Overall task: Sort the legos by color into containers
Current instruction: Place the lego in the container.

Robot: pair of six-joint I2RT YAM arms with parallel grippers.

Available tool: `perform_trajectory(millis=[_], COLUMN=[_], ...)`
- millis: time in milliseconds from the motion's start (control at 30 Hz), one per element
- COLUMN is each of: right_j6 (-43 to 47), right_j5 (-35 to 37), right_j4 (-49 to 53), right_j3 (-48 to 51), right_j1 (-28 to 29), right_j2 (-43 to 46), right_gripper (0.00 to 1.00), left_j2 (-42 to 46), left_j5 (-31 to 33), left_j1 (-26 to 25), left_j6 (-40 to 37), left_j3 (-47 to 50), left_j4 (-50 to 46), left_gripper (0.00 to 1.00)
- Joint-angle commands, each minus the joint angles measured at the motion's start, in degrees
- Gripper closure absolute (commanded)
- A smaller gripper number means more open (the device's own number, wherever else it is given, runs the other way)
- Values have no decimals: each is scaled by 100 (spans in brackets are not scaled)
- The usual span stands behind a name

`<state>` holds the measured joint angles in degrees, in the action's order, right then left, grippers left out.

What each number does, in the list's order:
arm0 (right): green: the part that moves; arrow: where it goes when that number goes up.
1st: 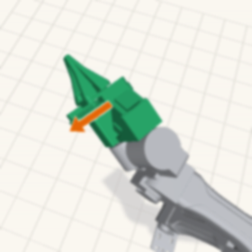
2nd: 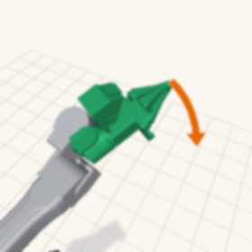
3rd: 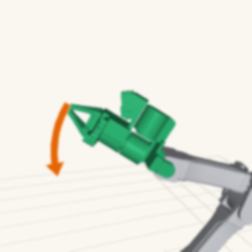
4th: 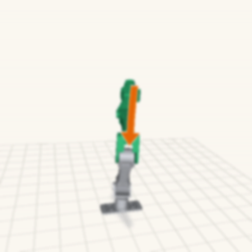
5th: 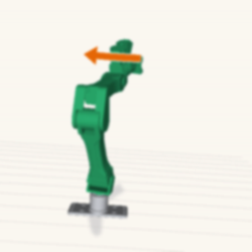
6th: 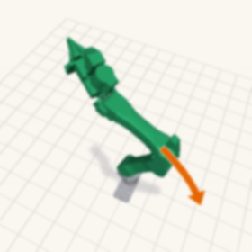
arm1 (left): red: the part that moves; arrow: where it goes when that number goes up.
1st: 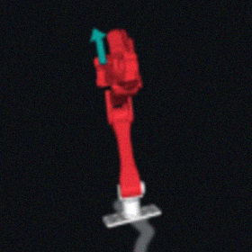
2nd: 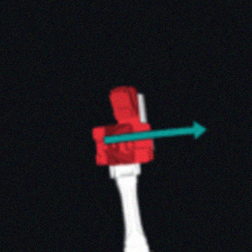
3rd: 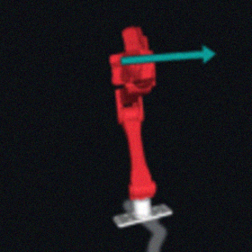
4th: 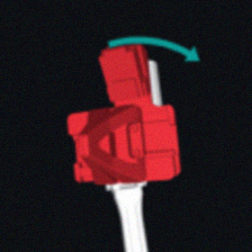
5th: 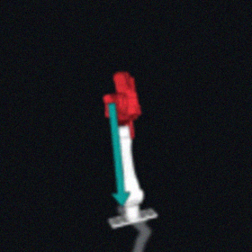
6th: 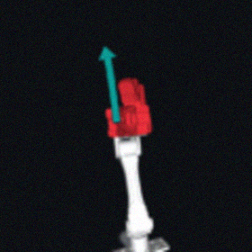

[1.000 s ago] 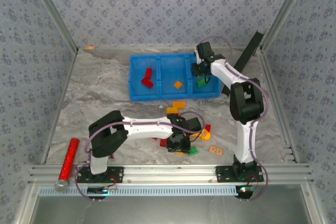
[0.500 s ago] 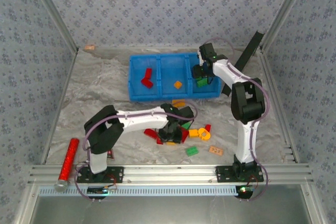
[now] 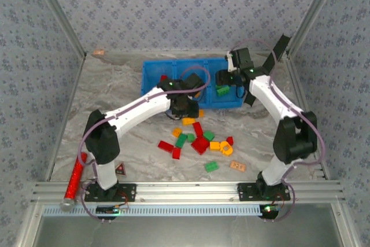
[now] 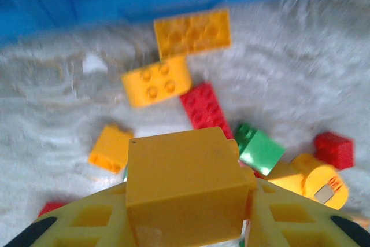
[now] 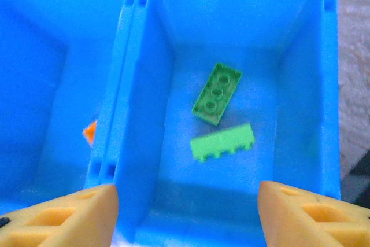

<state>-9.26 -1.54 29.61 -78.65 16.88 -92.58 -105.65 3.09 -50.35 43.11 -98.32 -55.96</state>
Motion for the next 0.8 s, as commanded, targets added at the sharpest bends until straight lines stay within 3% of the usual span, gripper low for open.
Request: perform_trajectory(millis=[0,167,400,600,767], right_j6=[-366,-742,-1424,-1885,-2203], right_j5=[-171,-451,-521,-392,-270], right_j4=[110,300,675,790,819], right_j3=[823,2200,3616,4245,4565], right_j1=[73,221,889,1531,1938], right_j2=[815,2001,3313,3720,3718], right_gripper=[33,33,32,31,31], left_j2=[-408,-1225,-2350,-3105,-3376], left_j5=[246,333,183,59,8], left_j1=[214,566,996,1154,1176], left_j6=[-590,-1004,-1147,-1199,-1178], left_j3=[-720,-1967,-3117,-3909,-4017], left_j4=[-64,-124,-217,-422,-422], left_gripper=[66,66,65,62,57])
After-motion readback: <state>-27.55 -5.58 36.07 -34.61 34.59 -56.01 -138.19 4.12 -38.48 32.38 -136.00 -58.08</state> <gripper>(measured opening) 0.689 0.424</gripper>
